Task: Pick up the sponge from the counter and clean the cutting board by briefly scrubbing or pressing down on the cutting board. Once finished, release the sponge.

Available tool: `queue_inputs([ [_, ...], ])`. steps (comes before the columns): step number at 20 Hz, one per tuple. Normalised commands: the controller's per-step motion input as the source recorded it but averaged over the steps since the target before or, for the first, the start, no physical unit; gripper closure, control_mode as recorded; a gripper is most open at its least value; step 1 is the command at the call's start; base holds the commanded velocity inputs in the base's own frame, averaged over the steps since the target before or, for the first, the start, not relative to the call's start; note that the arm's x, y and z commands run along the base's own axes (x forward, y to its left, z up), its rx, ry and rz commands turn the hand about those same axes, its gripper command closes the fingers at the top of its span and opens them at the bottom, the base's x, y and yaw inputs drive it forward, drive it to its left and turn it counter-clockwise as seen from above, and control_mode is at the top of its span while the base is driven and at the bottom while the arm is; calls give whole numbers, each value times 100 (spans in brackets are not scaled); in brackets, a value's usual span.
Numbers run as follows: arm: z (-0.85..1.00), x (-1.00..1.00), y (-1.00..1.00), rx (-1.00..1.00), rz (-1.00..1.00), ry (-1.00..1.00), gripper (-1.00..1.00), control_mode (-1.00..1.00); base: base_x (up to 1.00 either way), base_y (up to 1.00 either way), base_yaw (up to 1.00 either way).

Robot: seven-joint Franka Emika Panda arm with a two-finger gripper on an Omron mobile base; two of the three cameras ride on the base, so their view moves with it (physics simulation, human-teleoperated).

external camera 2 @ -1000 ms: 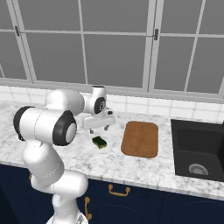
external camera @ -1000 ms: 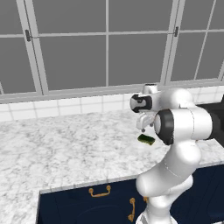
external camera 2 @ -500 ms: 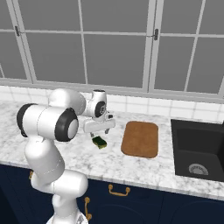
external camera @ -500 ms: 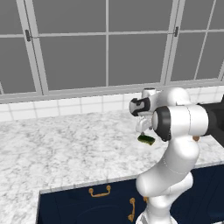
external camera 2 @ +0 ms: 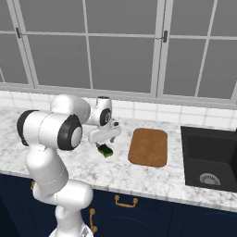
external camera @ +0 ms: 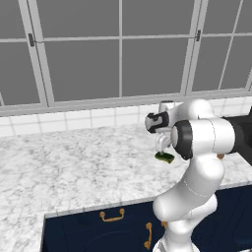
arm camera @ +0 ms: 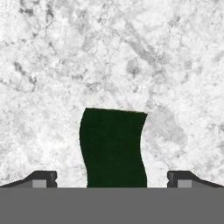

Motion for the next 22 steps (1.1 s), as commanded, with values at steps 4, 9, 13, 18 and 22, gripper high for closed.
queue_inputs([
  [4, -20, -1, 0, 0, 8, 0, -100, -100, 0, 0, 0],
  [9, -31, 0, 0, 0, 6, 0, -100, -100, 0, 0, 0],
  [13, -24, 1, -1, 0, 5, 0, -100, -100, 0, 0, 0],
  [18, -17, 0, 0, 0, 7, -9, -100, -100, 0, 0, 0],
  [22, -20, 0, 0, 0, 6, -10, 100, -100, 0, 0, 0],
])
